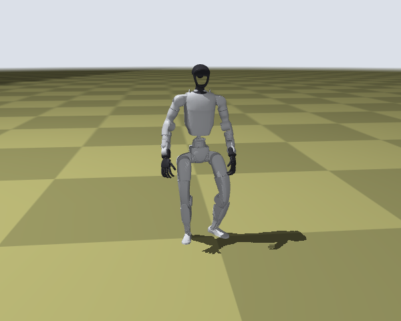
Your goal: Static pose
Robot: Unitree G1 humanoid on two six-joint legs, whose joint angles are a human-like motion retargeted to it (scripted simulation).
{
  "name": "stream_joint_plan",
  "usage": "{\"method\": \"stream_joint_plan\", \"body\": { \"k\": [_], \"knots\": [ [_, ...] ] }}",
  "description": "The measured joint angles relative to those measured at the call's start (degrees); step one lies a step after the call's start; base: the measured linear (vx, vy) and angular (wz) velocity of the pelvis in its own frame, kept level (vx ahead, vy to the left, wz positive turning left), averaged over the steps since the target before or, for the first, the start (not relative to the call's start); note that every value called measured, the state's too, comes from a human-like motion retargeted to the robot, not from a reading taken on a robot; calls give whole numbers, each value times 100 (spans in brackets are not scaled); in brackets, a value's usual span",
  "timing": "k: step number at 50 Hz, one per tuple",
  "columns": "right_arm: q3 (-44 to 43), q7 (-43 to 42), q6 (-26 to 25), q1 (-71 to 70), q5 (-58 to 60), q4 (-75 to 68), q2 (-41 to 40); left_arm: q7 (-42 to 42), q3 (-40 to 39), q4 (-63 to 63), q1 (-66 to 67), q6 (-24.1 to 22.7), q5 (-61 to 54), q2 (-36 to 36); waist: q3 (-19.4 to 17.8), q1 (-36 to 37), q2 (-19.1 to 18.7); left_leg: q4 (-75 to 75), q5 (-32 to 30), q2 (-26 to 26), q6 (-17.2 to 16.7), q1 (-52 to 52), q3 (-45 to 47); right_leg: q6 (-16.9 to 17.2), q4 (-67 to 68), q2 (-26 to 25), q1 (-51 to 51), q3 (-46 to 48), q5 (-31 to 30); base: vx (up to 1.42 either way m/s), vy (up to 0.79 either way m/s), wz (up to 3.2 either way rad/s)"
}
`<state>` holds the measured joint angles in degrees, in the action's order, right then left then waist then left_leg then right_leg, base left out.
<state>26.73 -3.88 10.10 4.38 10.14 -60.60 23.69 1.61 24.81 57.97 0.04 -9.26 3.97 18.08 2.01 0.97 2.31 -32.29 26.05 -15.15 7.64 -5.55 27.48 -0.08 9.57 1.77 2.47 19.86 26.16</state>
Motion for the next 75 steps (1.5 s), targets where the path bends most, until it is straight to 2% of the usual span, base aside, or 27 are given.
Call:
{"method": "stream_joint_plan", "body": {
  "k": [5,7,10,11,18,26,32,35,38,40,43,47,52,60,66,69,72,73,75],
  "knots": [
    [7,94,-13,71,74,-115,-41,78,-16,-21,-66,3,3,-31,-17,110,-45,-340,84,-91,-48,-281,-159,-3,-29,-48,-25,65,-44,0,1,7],
    [18,126,-18,117,103,-170,-73,98,-30,-21,-74,2,-7,-53,-46,215,-101,-517,198,-32,-204,-512,-582,8,-26,-121,-35,41,-78,0,2,-18],
    [59,166,-33,216,145,-251,-151,110,-61,6,-7,12,-35,-103,-116,471,-264,-841,530,243,-559,-961,-1707,28,23,-320,-44,-75,-141,0,5,-42],
    [57,175,-41,218,159,-266,-169,111,-67,27,19,15,-41,-107,-118,523,-311,-1002,624,253,-574,-1068,-1812,28,27,-364,-52,-53,-137,2,7,6],
    [-6,226,-95,-397,183,-102,-323,109,-169,348,328,50,-49,40,-21,787,-466,-1741,971,114,-407,-1456,-1541,41,62,-433,-132,275,-78,5,10,60],
    [-218,275,-152,-457,11,-92,-316,73,-391,531,387,84,14,168,60,959,-448,-1396,1268,356,-184,-1323,-1384,47,360,-225,-102,748,81,6,14,85],
    [-441,332,-185,-426,-205,18,-227,36,-467,656,282,120,103,184,-62,1009,-306,-720,1364,939,33,-891,-1643,3,1442,288,-161,905,410,7,16,106],
    [-529,391,-200,-388,-327,104,-168,39,-451,715,203,143,146,149,-235,956,-153,-350,1285,1395,143,-580,-1850,-15,2748,783,-407,604,610,8,17,138],
    [-585,487,-221,-334,-456,209,-121,68,-393,748,113,176,172,89,-462,798,164,52,1093,2098,253,-287,-2157,243,4218,1119,-998,-227,482,8,15,173],
    [-596,538,-227,-288,-532,279,-116,56,-353,745,67,197,175,74,-562,710,309,210,1006,2424,284,-166,-2383,266,4960,1269,-1336,-574,455,10,11,170],
    [-621,645,-247,-272,-646,419,-94,38,-316,719,-111,248,156,77,-637,559,461,671,758,2791,257,37,-2801,230,5584,1354,-1888,-952,489,12,8,168],
    [-614,761,-266,-162,-735,598,-101,-36,-277,622,-304,282,83,55,-714,393,512,991,588,3011,135,281,-3399,216,5567,1164,-2442,-1324,581,15,6,172],
    [-664,894,-315,-33,-885,799,-79,-128,-239,426,-644,260,-128,42,-778,244,323,1306,498,2884,-52,575,-4221,331,4490,544,-2958,-1739,372,20,5,173],
    [-938,933,-396,198,-1174,804,-125,-327,-164,154,-939,92,-459,74,-766,189,107,1024,738,2763,-207,680,-5389,881,2367,-415,-3447,-3005,-436,28,2,167],
    [-1144,847,-433,194,-1400,695,-130,-563,-272,246,-971,85,-615,146,-752,218,-29,545,1141,2676,-197,856,-5998,1038,2126,-783,-3447,-3455,-945,38,-8,130],
    [-1195,729,-423,225,-1464,645,-146,-708,-380,376,-826,108,-654,134,-826,169,-70,74,1439,2518,-252,1001,-5222,1039,2610,-765,-3310,-3312,-927,41,-9,139],
    [-1204,576,-391,198,-1480,598,-145,-828,-537,550,-644,128,-697,120,-902,191,-199,-694,1592,2333,-425,1010,-4982,942,2964,-873,-3096,-3125,-810,38,-12,104],
    [-1204,521,-379,178,-1474,576,-143,-857,-590,618,-576,132,-709,103,-914,195,-262,-1010,1518,2207,-539,952,-4856,882,3028,-899,-3014,-3026,-734,34,-12,113],
    [-1209,402,-355,121,-1450,530,-129,-890,-674,748,-436,130,-728,56,-932,150,-361,-1779,975,1638,-760,712,-4184,756,3134,-849,-2846,-2776,-550,31,-12,131]
  ]
}}
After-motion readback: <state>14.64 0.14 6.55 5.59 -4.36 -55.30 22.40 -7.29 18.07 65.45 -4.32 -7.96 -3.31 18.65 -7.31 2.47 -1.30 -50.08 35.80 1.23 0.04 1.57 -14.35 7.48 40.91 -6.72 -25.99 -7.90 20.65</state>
